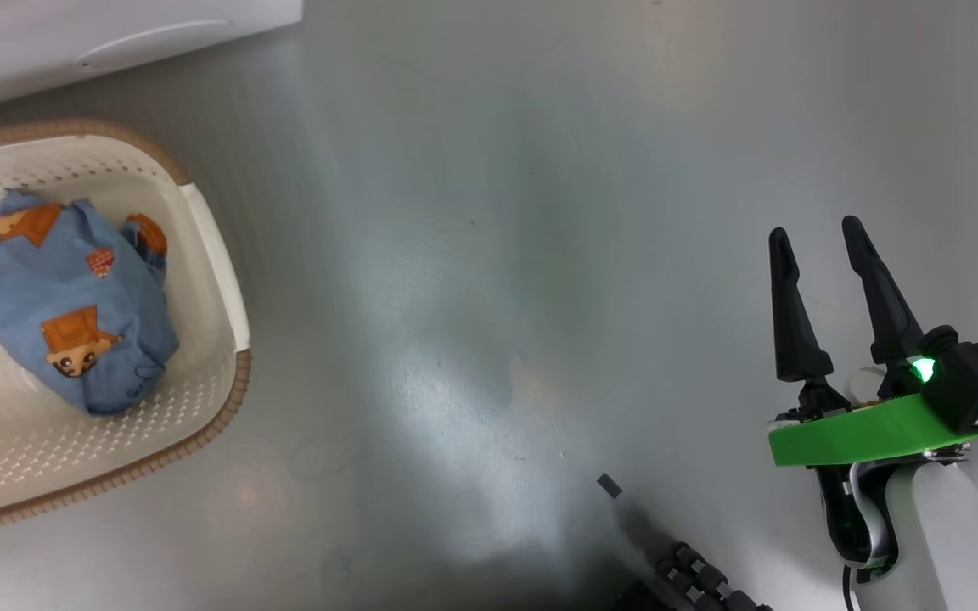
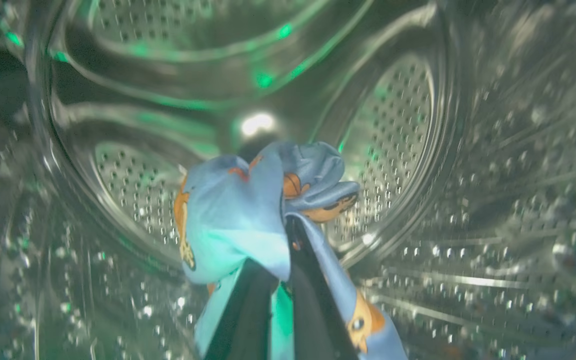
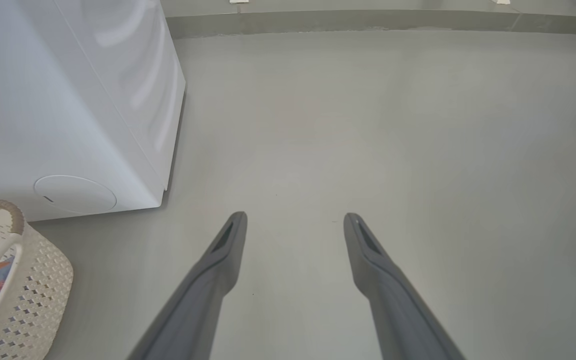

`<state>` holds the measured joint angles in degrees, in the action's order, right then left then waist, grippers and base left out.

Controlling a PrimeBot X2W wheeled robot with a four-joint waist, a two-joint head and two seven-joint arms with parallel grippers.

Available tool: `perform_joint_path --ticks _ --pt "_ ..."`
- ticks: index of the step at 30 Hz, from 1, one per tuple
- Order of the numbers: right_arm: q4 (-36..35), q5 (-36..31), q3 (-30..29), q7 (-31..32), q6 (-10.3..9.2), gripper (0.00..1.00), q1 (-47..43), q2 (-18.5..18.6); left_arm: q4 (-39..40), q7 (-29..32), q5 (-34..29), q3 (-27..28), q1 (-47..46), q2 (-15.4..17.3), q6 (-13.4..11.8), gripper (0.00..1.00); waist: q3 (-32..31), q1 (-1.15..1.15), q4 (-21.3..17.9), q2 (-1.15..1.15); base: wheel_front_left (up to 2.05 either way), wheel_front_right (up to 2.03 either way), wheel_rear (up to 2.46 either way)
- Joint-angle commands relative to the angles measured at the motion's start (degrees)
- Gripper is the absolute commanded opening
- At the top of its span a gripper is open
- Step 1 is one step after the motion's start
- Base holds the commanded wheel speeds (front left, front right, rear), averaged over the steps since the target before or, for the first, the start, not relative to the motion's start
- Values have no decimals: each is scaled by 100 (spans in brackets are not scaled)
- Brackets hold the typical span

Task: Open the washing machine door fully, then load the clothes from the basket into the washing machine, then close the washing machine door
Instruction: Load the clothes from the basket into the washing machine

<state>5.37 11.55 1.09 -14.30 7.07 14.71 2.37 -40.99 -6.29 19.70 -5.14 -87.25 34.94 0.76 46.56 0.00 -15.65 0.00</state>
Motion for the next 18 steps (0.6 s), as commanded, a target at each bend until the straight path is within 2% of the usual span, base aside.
perform_joint_path --ticks 1,2,18 --pt "-87 93 109 -69 42 100 -102 51 -69 111 -14 45 -31 279 -78 45 2 0 9 0 0 0 0" --pt "-85 100 110 -69 42 100 -99 51 -165 158 -15 32 -51 262 -109 100 3 0 18 0 0 0 0" --pt "-99 -33 -94 -70 42 100 -37 51 -787 4 222 -86 379 -177 -88 100 -272 0 345 0 0 0 0"
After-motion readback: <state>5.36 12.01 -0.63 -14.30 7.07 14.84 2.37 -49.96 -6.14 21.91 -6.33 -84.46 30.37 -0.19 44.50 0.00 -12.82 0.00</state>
